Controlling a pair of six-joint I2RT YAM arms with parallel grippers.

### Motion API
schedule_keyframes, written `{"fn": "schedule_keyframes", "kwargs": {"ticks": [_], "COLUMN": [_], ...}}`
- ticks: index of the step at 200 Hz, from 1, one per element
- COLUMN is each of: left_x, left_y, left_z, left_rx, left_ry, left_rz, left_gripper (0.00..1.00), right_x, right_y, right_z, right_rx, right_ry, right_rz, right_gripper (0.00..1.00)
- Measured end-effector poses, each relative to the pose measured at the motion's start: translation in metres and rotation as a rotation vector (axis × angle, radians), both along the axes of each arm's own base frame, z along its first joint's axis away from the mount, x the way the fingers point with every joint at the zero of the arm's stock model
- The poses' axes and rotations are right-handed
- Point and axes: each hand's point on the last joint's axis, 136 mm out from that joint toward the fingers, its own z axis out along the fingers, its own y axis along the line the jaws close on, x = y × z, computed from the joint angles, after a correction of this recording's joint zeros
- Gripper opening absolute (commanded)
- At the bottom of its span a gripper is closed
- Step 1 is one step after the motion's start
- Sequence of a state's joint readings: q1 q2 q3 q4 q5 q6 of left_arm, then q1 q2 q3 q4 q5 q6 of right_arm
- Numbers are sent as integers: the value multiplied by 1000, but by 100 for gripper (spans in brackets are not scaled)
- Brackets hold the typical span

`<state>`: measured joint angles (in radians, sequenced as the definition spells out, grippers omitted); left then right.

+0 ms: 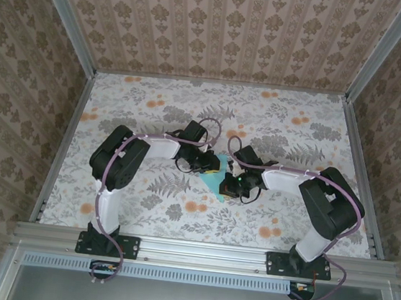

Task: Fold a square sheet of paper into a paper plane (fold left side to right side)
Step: Fourth fold the wing at the center of the table.

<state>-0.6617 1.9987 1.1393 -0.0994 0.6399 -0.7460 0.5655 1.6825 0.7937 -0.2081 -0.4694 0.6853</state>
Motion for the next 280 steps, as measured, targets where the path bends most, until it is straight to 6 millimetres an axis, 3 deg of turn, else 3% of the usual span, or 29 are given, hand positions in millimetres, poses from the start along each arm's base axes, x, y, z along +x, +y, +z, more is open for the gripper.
{"fn": "schedule_keyframes", "kwargs": {"ticks": [52,88,111,147,177,280], "left_x": [1,5,-3,-31,-45,-45], "left_y": [5,6,6,8,-2,-5], "left_z": [7,37,48,31,31,4], "left_rx": [14,-31,-73,-90,-117,-78], "left_ry": [-28,-114,-144,-93,-82,-40], "left_rz": [-5,-19,-41,-88,-135,-144], "left_gripper": [26,24,20,16,15,12], "right_x": [-1,-1,-1,-1,-2,-2], "right_y": [-1,-1,-1,-1,-1,-2], "right_z": [-2,-2,-3,-3,-3,-3], "right_rx": [-5,-3,-4,-6,-7,-16], "right_ry": [-1,-5,-9,-9,-10,-11], "right_rz": [0,6,16,27,29,42], "right_gripper": [0,0,0,0,0,0]}}
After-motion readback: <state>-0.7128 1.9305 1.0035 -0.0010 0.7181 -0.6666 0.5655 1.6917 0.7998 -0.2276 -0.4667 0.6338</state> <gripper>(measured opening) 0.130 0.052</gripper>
